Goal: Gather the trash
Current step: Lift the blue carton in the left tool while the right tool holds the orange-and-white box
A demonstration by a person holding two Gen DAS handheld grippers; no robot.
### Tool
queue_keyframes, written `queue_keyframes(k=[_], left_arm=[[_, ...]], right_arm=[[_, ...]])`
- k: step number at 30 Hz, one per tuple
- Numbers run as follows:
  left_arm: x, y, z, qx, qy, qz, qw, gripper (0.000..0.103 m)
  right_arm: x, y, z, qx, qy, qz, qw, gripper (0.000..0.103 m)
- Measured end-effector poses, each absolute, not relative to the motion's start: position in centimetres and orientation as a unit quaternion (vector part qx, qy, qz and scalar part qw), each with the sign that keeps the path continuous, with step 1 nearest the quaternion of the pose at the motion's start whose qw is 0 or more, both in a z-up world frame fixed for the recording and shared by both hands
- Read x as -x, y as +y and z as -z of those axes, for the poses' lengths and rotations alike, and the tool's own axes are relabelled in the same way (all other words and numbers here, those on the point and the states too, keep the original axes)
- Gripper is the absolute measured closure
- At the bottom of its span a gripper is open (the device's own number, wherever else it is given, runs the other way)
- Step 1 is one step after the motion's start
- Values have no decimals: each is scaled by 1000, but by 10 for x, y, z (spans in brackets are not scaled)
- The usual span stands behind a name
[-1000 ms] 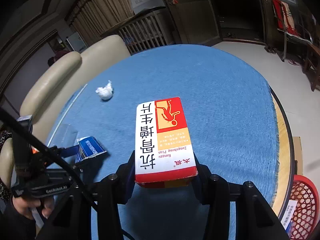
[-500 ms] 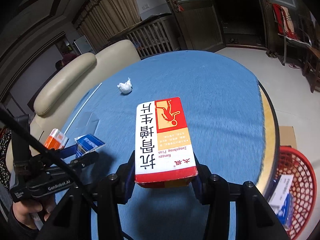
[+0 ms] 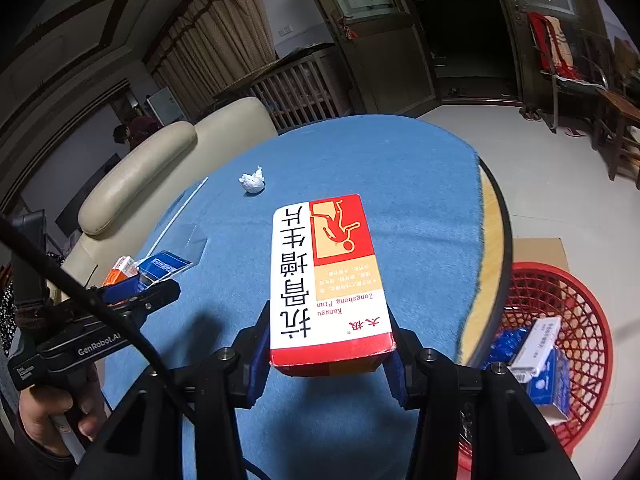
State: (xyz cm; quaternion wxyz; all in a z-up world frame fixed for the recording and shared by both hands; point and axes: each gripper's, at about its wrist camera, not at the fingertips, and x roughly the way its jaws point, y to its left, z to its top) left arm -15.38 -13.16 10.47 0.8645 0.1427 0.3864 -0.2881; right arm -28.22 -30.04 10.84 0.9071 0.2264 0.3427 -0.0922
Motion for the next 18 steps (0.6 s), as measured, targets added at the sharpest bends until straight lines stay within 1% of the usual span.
queue_keyframes(k=[7,18], left_arm=[[174,-143,-103,-149,386,307,857,37],[211,-201,-104,-170,379,368,832,37]], right_arm=[[317,-321,-101,-247,336,119,901,53],[396,-390,-95,-299,300,208,882,53]])
